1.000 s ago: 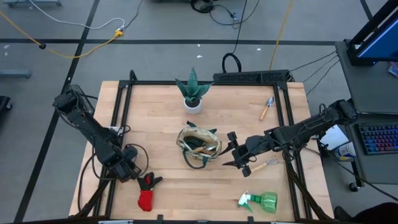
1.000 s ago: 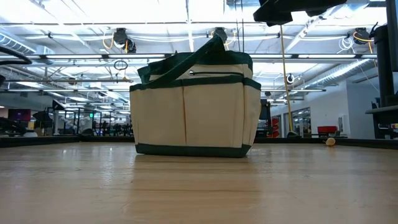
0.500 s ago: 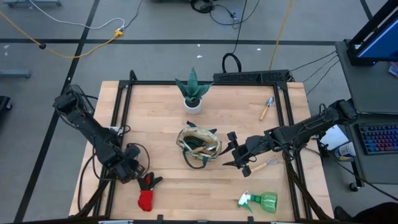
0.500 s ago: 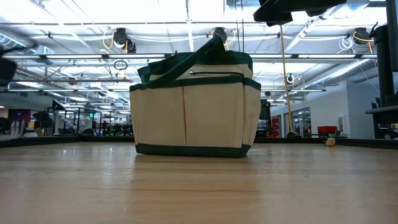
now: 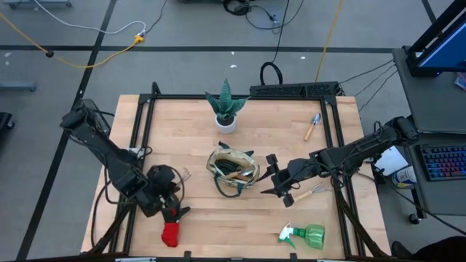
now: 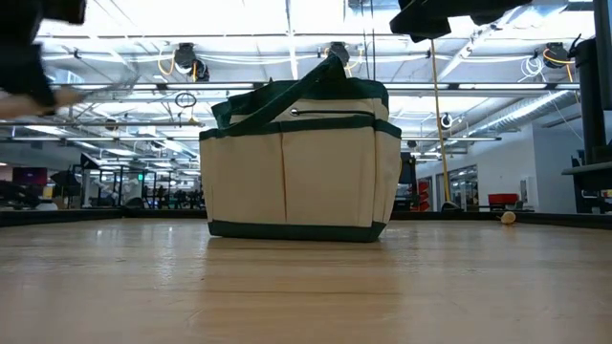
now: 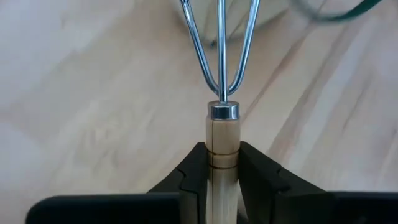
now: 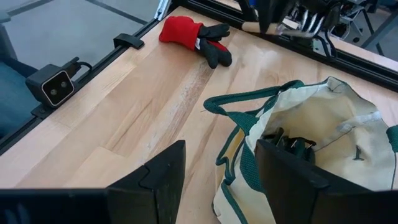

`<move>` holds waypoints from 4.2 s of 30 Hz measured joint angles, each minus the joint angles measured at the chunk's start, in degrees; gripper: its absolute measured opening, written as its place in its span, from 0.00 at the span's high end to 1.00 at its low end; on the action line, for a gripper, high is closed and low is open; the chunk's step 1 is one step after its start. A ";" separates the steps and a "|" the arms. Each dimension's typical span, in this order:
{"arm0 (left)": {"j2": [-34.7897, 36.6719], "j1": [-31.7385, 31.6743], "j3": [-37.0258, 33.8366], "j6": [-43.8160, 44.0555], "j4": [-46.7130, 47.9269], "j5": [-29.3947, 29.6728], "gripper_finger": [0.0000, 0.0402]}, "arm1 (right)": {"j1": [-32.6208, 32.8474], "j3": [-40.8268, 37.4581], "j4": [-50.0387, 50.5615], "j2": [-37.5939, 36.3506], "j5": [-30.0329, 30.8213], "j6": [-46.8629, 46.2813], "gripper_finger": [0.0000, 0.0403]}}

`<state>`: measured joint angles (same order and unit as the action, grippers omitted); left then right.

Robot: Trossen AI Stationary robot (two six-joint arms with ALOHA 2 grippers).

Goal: Pick & Place Garden tools in Gardening bag
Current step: Put the left hand rake into the gardening bag

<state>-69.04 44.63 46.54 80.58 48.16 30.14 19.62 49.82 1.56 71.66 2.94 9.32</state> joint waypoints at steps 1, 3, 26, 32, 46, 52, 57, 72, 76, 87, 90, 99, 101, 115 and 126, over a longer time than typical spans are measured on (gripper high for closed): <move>0.00 -0.55 0.77 -1.87 -0.02 1.12 0.83 | 0.00 0.00 0.00 0.00 -0.01 -0.28 0.54; 0.00 -1.69 1.97 -5.71 -0.33 3.06 0.83 | 0.00 0.00 0.00 0.00 0.00 -1.02 0.54; 0.02 -12.50 3.55 -43.65 -21.39 7.58 0.83 | 0.00 0.00 0.00 0.00 0.00 -1.32 0.54; 0.04 -15.58 3.57 -56.48 -30.08 7.60 0.82 | 0.00 0.00 0.00 0.00 0.00 -1.33 0.54; -0.03 -22.98 3.57 -72.87 -40.37 7.43 0.83 | 0.00 0.00 0.00 0.00 0.00 -1.35 0.54; -2.81 -25.82 3.62 -76.86 -44.13 6.78 0.82 | 0.00 0.00 -0.01 0.00 0.02 -1.36 0.54; -7.05 -27.42 3.62 -80.13 -49.38 5.30 0.82 | 0.00 0.00 -0.02 0.00 0.02 -1.31 0.54; -16.58 -29.87 3.62 -84.97 -55.86 2.82 0.81 | 0.00 0.00 0.00 0.00 0.02 -1.20 0.54; -18.26 -30.67 3.62 -85.09 -55.67 0.56 0.80 | 0.00 0.00 0.00 0.00 0.02 -1.18 0.54; -22.60 -34.02 3.62 -87.55 -54.90 -5.61 0.80 | -0.02 0.00 0.00 0.00 0.02 -1.19 0.54; -22.73 -34.78 3.62 -90.49 -53.83 -7.57 0.80 | -0.01 0.00 0.00 0.00 0.02 -1.18 0.54; -22.71 -37.39 3.62 -95.76 -52.29 -15.99 0.80 | -0.02 0.00 0.00 0.00 0.02 -1.18 0.54; -22.71 -38.35 3.62 -95.76 -51.31 -18.32 0.80 | 0.00 0.00 0.02 0.00 0.02 -1.18 0.54; -22.68 -43.50 3.62 -97.41 -49.53 -27.00 0.80 | -0.02 0.00 0.02 0.00 0.02 -1.18 0.54; -24.13 -44.21 3.72 -101.44 -46.84 -31.91 0.80 | -0.02 0.00 0.00 0.00 0.16 -1.18 0.54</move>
<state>-93.17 0.41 50.26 -20.86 1.32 -1.78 19.59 49.82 1.56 71.66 3.10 8.14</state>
